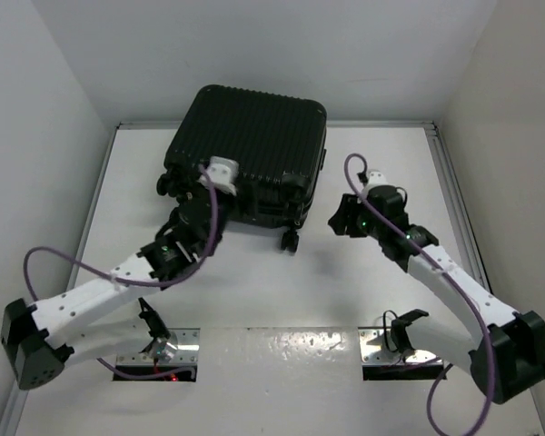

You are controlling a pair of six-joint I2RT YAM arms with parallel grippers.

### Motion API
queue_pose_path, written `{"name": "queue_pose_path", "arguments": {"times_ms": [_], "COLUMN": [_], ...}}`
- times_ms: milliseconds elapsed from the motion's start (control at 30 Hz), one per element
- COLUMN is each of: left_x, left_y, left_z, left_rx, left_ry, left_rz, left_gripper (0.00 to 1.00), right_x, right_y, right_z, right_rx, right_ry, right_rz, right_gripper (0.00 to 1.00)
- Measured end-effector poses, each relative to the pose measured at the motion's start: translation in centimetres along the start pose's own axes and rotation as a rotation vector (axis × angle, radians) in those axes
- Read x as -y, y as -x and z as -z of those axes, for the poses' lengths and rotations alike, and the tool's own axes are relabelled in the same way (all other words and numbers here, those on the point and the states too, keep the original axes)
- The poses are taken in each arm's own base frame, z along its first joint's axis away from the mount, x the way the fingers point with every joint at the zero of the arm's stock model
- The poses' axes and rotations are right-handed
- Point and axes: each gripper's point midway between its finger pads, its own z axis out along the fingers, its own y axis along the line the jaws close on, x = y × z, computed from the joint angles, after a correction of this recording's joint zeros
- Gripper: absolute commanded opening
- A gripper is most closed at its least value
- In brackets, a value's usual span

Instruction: Pack the luggage

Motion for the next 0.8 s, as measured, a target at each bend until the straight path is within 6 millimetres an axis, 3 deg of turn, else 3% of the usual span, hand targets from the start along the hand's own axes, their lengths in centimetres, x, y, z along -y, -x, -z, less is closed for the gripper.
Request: {"name": "queue_pose_path", "arguments": {"times_ms": [100,133,300,367,467,567,667,767,800], "left_x": [-6.8,-7.8,-15.0,-16.8,-19.6,-21.8,-23.1,-23.7,-23.8], "left_y": [1.7,1.7,-0.6,-1.7,-3.0,-3.7,-4.1,-4.3,-4.5], "left_z": [0.3,0.4,1.5,2.2,3.3,4.3,4.8,5.3,5.6], "left_rx": [-0.026,-0.034,-0.148,-0.189,-0.238,-0.262,-0.272,-0.264,-0.265], "left_ry": [0.221,0.252,0.471,0.523,0.614,0.686,0.724,0.734,0.736], "left_rz": [0.036,0.038,0.053,0.069,0.102,0.136,0.163,0.187,0.190], "left_gripper": [0.82,0.82,0.82,0.82,0.82,0.81,0.81,0.80,0.80], "right_x": [-2.0,-2.7,-6.0,-7.0,-7.9,-7.3,-6.0,-5.3,-5.1], "right_y": [-1.8,-2.1,-3.0,-4.0,-6.8,-9.0,-9.1,-8.4,-8.0], "right_z": [0.2,0.2,-0.5,-1.1,-1.9,-2.1,-2.3,-2.2,-2.1], "right_rx": [0.006,0.013,0.113,0.152,0.188,0.197,0.196,0.191,0.192], "right_ry": [-0.005,-0.004,0.017,0.040,0.083,0.076,0.006,-0.063,-0.087], "right_rz": [0.081,0.106,0.251,0.329,0.492,0.635,0.676,0.642,0.625], "right_gripper": [0.52,0.52,0.51,0.44,0.44,0.41,0.38,0.26,0.15]}}
